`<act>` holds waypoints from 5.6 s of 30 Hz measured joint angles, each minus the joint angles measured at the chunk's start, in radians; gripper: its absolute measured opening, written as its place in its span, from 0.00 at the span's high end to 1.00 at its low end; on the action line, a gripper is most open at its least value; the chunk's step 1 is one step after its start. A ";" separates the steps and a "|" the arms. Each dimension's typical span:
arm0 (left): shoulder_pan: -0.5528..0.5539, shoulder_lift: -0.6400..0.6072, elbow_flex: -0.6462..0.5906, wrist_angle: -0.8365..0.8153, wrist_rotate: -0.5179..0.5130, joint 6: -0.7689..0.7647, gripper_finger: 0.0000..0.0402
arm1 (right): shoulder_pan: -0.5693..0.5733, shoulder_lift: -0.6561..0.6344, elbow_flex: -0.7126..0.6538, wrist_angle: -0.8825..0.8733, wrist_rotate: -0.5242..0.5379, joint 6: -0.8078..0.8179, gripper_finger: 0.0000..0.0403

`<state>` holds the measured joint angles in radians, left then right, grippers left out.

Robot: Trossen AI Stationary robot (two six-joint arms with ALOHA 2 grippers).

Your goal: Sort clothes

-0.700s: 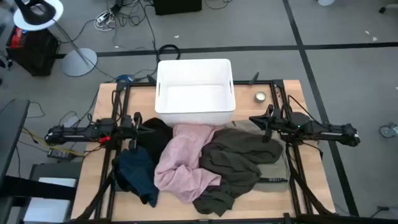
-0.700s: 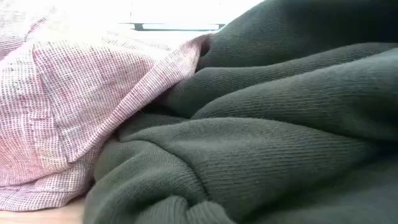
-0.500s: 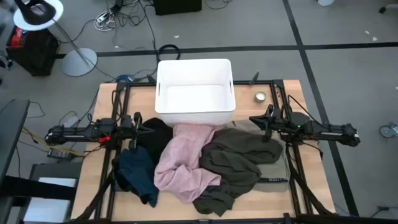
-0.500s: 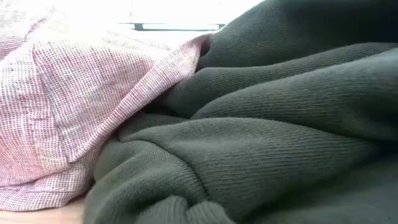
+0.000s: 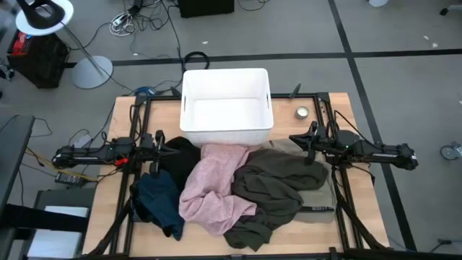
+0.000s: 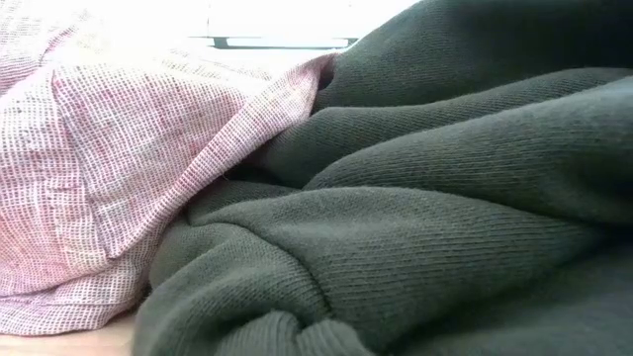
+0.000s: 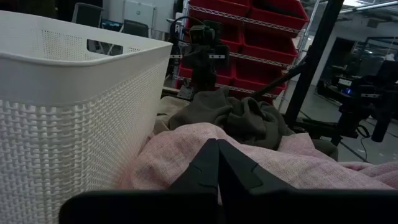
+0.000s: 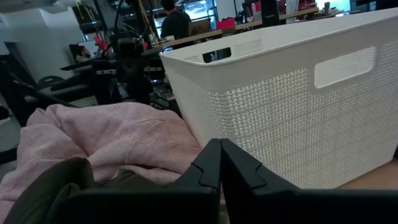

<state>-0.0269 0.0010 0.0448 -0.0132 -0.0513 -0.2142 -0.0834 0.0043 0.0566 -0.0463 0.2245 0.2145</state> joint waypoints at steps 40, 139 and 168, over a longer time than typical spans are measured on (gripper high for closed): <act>0.000 0.000 0.000 0.000 0.000 0.000 0.99 | 0.000 0.000 0.000 0.000 0.000 0.000 0.98; -0.251 0.763 1.093 -1.097 0.061 -0.286 1.00 | 0.000 0.000 0.000 0.001 0.000 0.000 0.98; -0.970 1.016 1.092 -1.351 -0.270 -0.919 1.00 | 0.000 0.000 0.000 0.001 0.000 0.000 0.98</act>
<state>-0.9973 1.0169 1.1370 -1.3645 -0.3215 -1.1332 -0.0834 0.0044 0.0566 -0.0456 0.2245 0.2142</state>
